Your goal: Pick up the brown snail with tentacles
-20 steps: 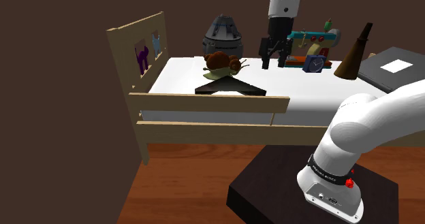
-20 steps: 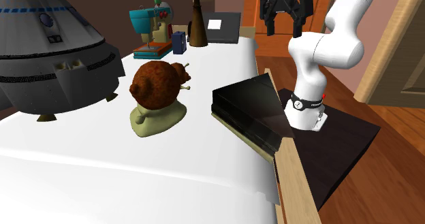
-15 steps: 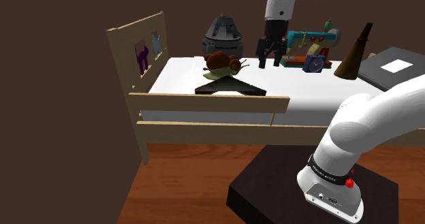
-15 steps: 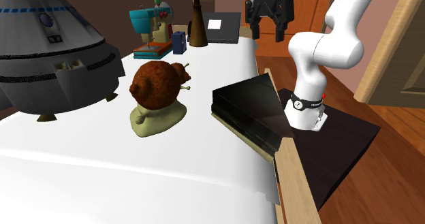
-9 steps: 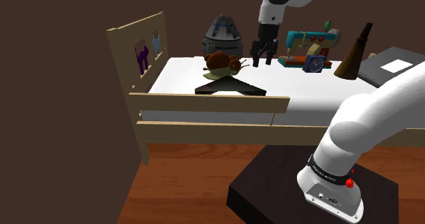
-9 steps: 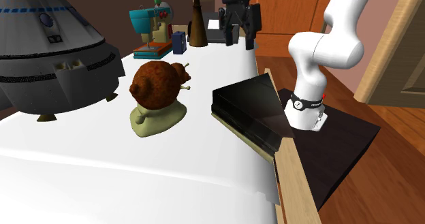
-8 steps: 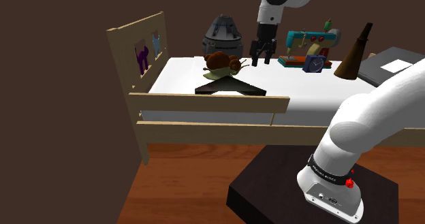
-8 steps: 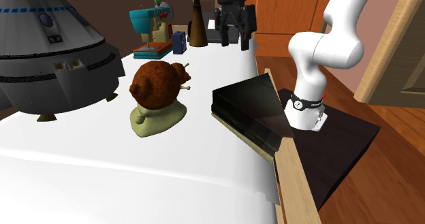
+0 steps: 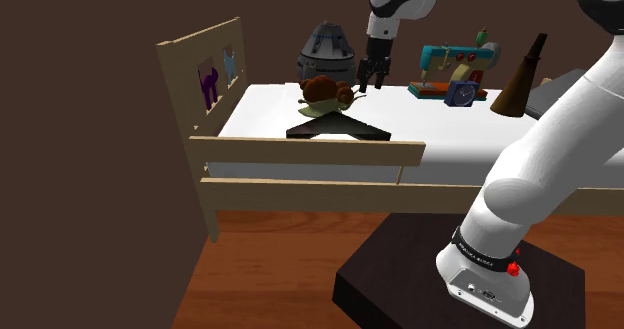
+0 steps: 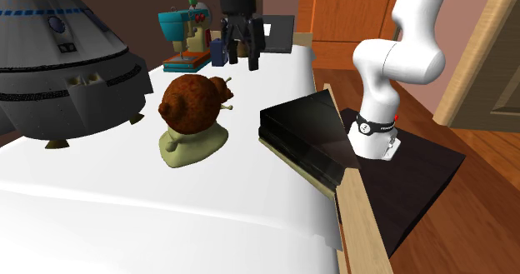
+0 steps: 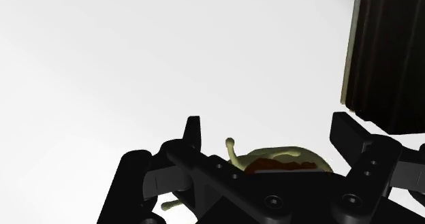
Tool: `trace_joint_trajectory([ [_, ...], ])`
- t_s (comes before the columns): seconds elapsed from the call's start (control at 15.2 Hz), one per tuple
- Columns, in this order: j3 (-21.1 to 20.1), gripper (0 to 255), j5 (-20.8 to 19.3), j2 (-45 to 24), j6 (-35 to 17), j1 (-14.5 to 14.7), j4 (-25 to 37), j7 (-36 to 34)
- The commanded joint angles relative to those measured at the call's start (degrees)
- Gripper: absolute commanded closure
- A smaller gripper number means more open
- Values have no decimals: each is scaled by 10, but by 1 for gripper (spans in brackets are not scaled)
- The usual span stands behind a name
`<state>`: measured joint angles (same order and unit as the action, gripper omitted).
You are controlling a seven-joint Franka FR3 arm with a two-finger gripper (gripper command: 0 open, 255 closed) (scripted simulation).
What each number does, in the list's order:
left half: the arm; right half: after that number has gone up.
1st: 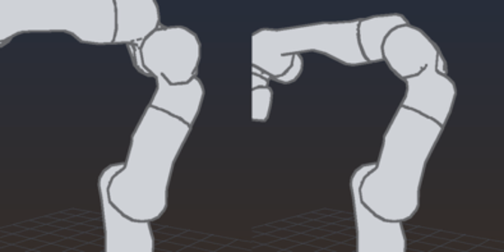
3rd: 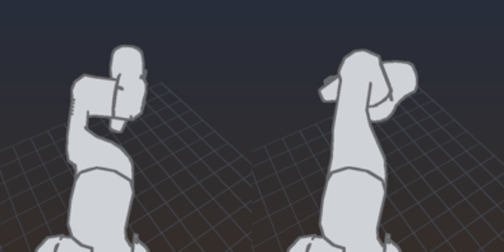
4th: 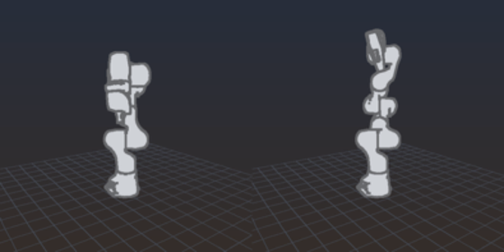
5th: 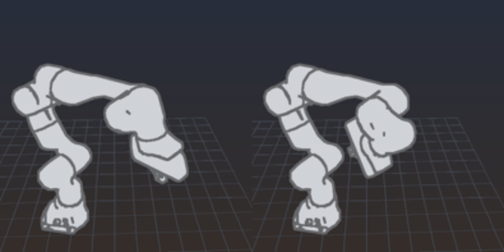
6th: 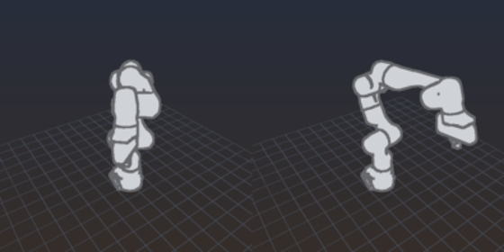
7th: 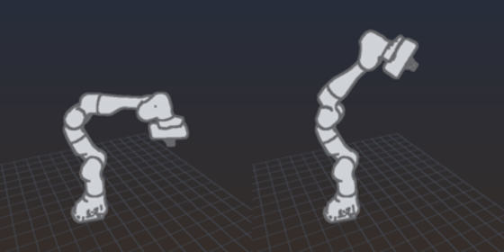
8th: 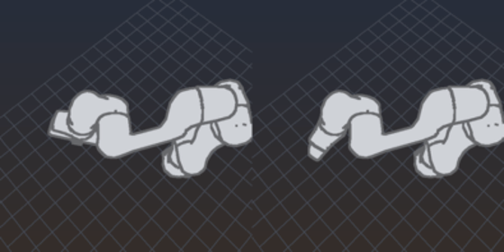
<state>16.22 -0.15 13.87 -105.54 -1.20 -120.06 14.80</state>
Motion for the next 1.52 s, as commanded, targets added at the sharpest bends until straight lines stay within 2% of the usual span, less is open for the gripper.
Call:
trace_joint_trajectory([
  [0.0,12,0,6,-37,-16,-2,29,29],
  [0.53,16,0,10,-52,-76,-3,-15,38],
  [0.66,16,0,10,-52,-76,-3,-15,38],
  [0.73,16,255,10,-53,-76,-3,-14,38],
  [1.32,16,255,10,-52,-76,-3,-15,38],
  [1.45,15,255,9,-48,-61,-3,-3,36],
])
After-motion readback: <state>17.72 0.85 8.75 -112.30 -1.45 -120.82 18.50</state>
